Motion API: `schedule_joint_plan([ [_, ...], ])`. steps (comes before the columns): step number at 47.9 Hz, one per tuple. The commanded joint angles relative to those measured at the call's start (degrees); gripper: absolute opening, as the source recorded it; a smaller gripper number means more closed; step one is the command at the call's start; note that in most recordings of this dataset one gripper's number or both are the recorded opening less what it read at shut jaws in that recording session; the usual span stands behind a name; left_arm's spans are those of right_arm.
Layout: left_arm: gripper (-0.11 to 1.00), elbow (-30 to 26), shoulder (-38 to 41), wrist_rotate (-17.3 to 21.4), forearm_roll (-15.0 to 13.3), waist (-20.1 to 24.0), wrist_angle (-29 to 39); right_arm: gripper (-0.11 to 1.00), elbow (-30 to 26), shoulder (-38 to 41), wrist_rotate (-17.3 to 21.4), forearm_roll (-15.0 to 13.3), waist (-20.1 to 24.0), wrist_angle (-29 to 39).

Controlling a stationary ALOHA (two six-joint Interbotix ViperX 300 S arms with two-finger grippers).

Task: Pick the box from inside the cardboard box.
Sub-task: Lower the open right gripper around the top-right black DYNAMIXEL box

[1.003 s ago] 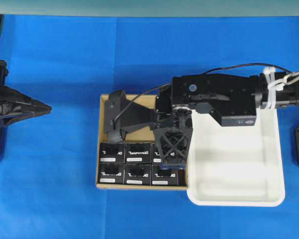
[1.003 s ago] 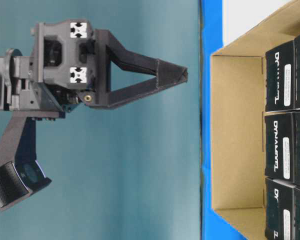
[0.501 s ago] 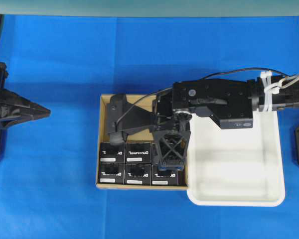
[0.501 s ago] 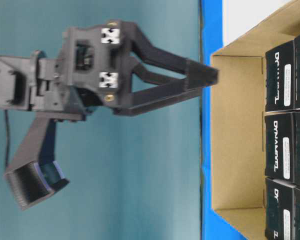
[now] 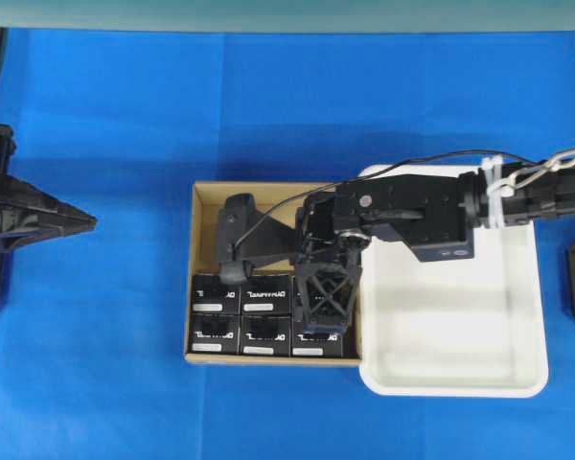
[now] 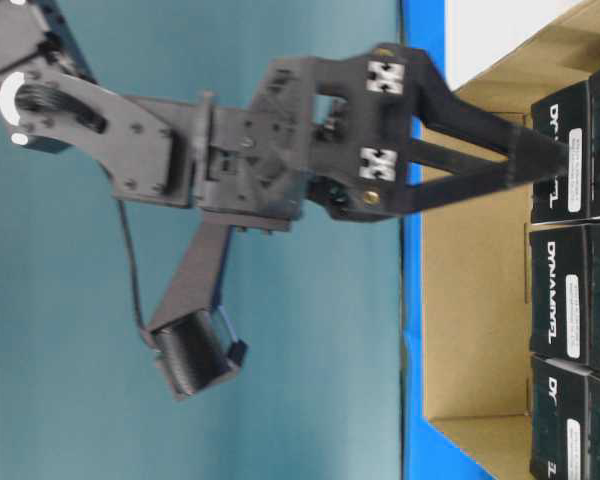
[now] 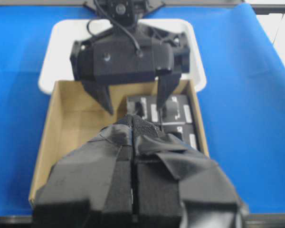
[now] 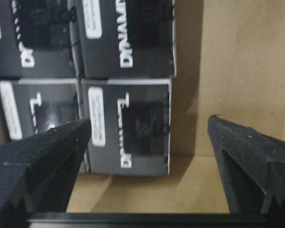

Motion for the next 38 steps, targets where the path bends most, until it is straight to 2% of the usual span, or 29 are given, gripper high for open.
schedule_joint_plan([
  [1,-0.07,-1.58,0.35,-0.44,0.09,0.09,-0.26,1.0,-0.35,0.26,0.09,0.26,0.0,-0.88],
  [18,-0.07,-1.58,0.35,-1.23,0.18,0.09,-0.26,1.0,0.53,0.35,0.0,0.26,-0.44,-1.14],
  [38,-0.07,-1.67,0.18,-1.23,0.09,0.09,-0.26,1.0,2.81,-0.44,-0.35,0.18,-2.99,-1.49],
])
